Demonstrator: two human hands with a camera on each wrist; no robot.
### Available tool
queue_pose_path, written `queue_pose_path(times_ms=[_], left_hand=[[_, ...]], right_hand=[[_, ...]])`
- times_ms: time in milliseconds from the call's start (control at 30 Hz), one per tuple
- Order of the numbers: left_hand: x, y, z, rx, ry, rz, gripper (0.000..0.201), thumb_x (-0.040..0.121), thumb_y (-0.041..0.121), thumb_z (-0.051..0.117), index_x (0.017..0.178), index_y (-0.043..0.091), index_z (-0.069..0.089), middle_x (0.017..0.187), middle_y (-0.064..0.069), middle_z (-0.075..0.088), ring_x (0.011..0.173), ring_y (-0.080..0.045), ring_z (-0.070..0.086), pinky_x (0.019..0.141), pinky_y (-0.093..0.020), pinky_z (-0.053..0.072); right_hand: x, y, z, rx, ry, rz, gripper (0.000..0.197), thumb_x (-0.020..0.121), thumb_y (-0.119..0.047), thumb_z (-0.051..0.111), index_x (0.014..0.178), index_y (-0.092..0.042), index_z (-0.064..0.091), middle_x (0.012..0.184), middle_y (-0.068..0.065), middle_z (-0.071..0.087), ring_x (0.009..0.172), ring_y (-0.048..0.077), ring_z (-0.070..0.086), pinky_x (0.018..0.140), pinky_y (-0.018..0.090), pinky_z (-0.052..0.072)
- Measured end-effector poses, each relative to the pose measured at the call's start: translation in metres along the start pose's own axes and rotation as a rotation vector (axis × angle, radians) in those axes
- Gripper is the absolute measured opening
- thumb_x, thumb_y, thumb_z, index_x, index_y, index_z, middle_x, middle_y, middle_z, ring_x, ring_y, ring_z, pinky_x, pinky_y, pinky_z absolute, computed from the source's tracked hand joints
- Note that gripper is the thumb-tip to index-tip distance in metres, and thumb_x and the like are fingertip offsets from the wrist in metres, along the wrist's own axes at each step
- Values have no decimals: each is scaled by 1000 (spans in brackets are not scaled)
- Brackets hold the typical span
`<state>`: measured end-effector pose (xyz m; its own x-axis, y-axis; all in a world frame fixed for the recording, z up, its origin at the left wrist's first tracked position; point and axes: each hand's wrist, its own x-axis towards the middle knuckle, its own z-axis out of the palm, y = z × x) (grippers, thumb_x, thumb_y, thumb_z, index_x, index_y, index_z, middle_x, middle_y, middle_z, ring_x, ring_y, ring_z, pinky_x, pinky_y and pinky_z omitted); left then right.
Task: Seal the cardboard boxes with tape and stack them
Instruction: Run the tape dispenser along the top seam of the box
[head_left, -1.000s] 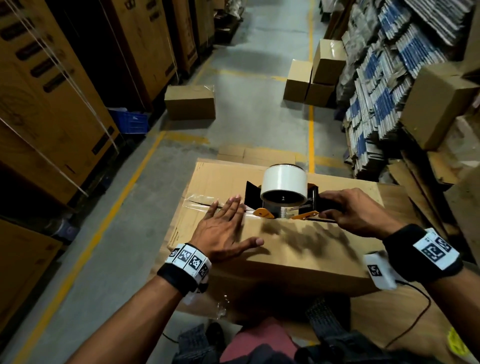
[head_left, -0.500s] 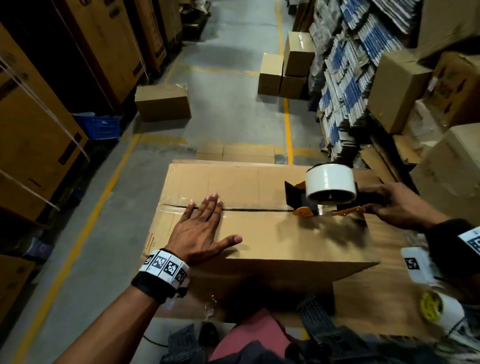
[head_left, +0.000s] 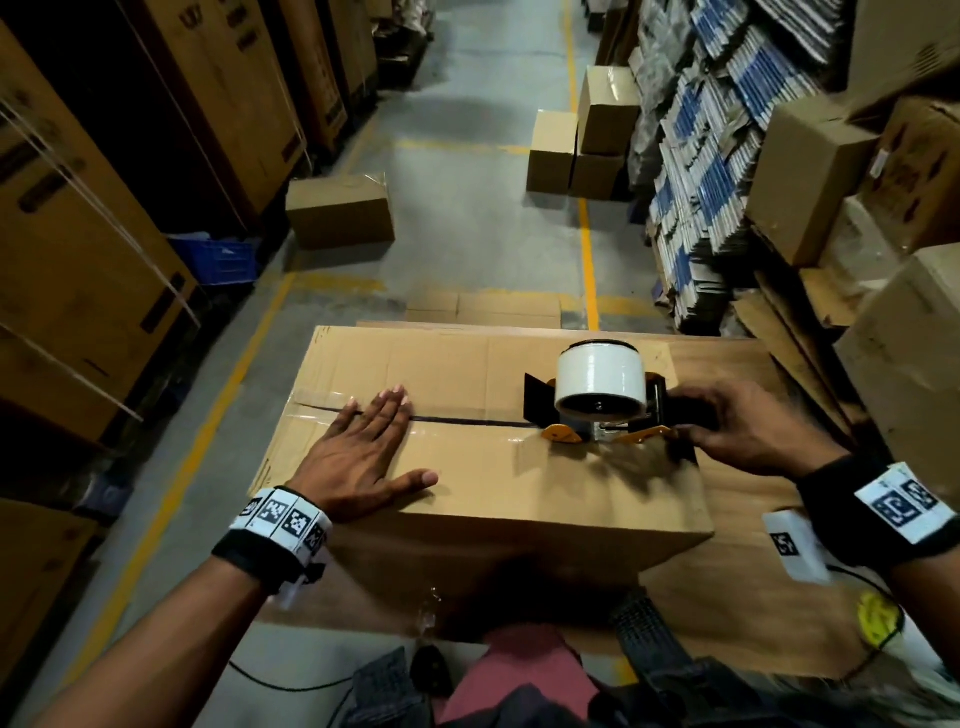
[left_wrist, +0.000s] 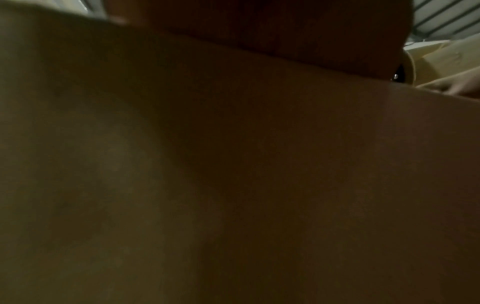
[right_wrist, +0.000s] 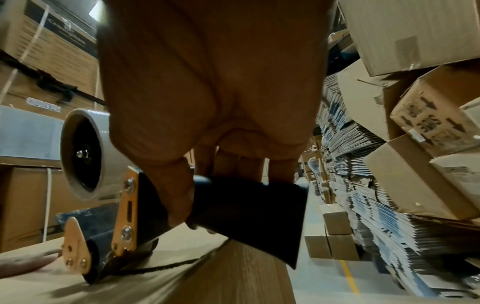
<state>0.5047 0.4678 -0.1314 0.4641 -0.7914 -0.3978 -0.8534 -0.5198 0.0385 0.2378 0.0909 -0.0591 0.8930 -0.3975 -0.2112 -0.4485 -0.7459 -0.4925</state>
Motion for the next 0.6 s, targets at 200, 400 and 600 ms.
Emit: queue_pose_path(times_ms=[200, 400, 600], left_hand=[[-1, 17, -5, 2, 2, -74, 129, 66, 102, -14, 164, 18, -17, 168, 2, -28, 155, -13, -25, 128, -48, -12], [17, 74, -1, -60, 30, -18, 132, 68, 104, -6, 165, 15, -13, 171, 1, -23, 156, -13, -24, 128, -51, -11], [14, 86, -5, -63, 47, -31, 131, 69, 105, -5, 164, 16, -15, 170, 2, -25, 156, -14, -26, 126, -54, -12]], right_hand=[[1, -12, -2, -80, -40, -45, 33, 88, -15, 78, 119, -26, 70, 103, -8, 70, 86, -4, 61, 66, -2, 39], [3, -14, -3, -71, -58, -53, 29, 88, -12, 77, 116, -22, 73, 103, -5, 74, 86, -8, 59, 65, -2, 41], [3, -12, -2, -43, -58, -58, 28, 89, -9, 76, 114, -19, 74, 96, -8, 74, 80, -10, 62, 64, 1, 43]])
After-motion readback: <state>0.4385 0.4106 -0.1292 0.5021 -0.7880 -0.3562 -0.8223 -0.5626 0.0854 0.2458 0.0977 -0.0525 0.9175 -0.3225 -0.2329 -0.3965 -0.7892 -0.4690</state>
